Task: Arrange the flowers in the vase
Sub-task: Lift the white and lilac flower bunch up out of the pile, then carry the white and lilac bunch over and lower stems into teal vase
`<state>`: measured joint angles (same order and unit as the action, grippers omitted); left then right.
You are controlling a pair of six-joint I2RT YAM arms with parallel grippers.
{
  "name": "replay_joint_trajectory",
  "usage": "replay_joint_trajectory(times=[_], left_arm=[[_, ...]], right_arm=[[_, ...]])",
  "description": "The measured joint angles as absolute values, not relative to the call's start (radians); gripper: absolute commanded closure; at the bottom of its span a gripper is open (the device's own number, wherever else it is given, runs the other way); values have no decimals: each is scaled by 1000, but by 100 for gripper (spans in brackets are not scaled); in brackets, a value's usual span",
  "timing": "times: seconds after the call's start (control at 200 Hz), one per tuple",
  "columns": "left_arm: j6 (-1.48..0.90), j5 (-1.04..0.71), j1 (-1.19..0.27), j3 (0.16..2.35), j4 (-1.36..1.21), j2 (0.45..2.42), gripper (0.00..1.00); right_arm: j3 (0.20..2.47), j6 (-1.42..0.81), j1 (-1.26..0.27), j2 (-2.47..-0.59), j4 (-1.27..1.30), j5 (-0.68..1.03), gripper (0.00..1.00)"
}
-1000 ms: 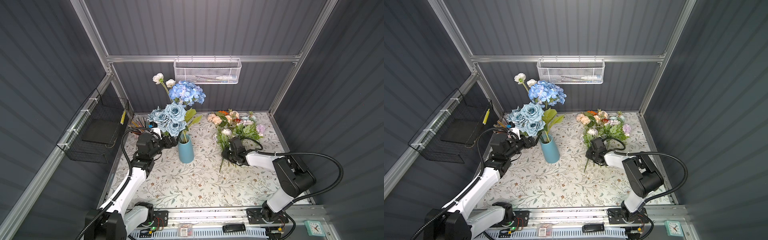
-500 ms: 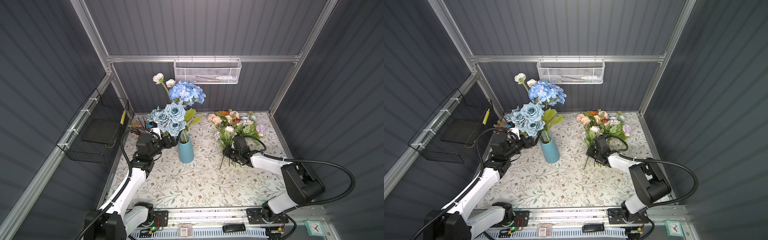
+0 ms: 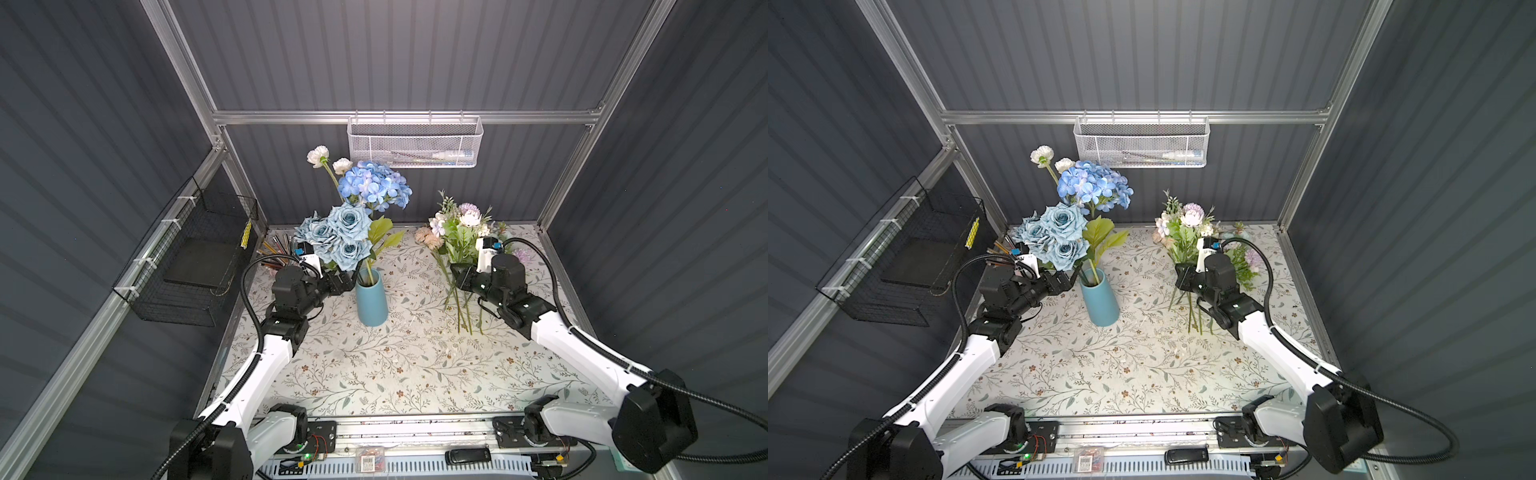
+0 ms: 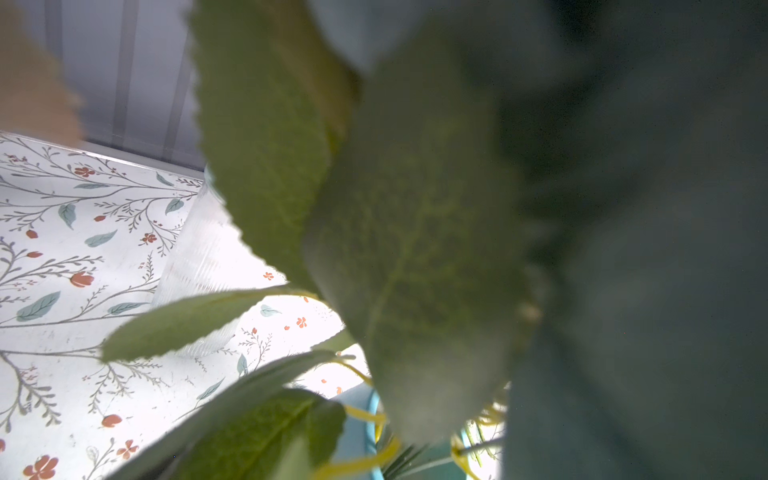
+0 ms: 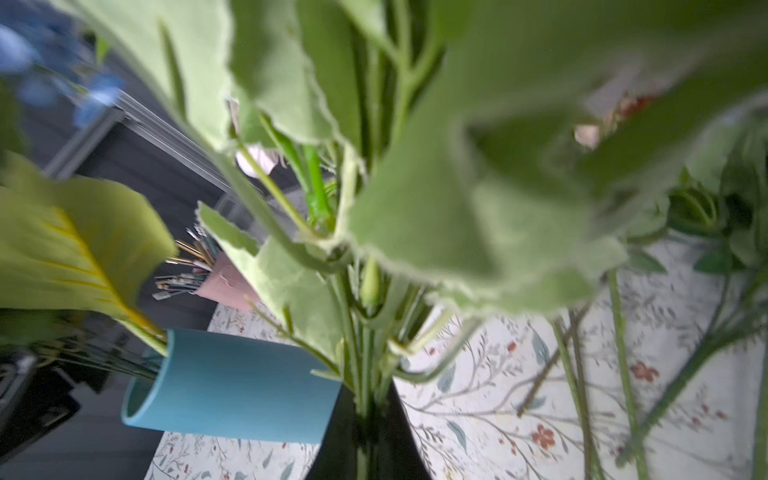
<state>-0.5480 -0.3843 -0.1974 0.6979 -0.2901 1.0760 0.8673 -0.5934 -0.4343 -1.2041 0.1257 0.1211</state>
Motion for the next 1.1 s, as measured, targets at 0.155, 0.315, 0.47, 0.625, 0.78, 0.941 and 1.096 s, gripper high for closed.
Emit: replay_joint_trajectory(times=[0.155, 0.315, 0.47, 0.625, 0.78, 0.941, 1.096], left_arm=[[-554, -384, -197, 698, -293, 1079, 0], [-554, -384, -197, 698, -293, 1079, 0], [-554, -384, -197, 698, -293, 1087, 0], [-554, -384, -197, 698, -293, 1090, 0], [-554, -384, -197, 698, -292, 1090, 0], [-554, -384, -197, 698, -292, 1090, 0], [-554, -377, -197, 698, -285, 1089, 0]], right_arm=[[884, -558, -435, -1173, 274, 204, 100], [877, -522, -467, -1180, 482, 305, 100], [877, -414, -560, -1225, 708, 374, 100], [889, -339, -645, -1363, 967, 461, 100], [953, -346, -667, -1559, 1221, 533, 100], [1052, -346, -690, -1677, 1336, 589, 100], [1113, -335, -706, -1722, 1400, 627, 100]])
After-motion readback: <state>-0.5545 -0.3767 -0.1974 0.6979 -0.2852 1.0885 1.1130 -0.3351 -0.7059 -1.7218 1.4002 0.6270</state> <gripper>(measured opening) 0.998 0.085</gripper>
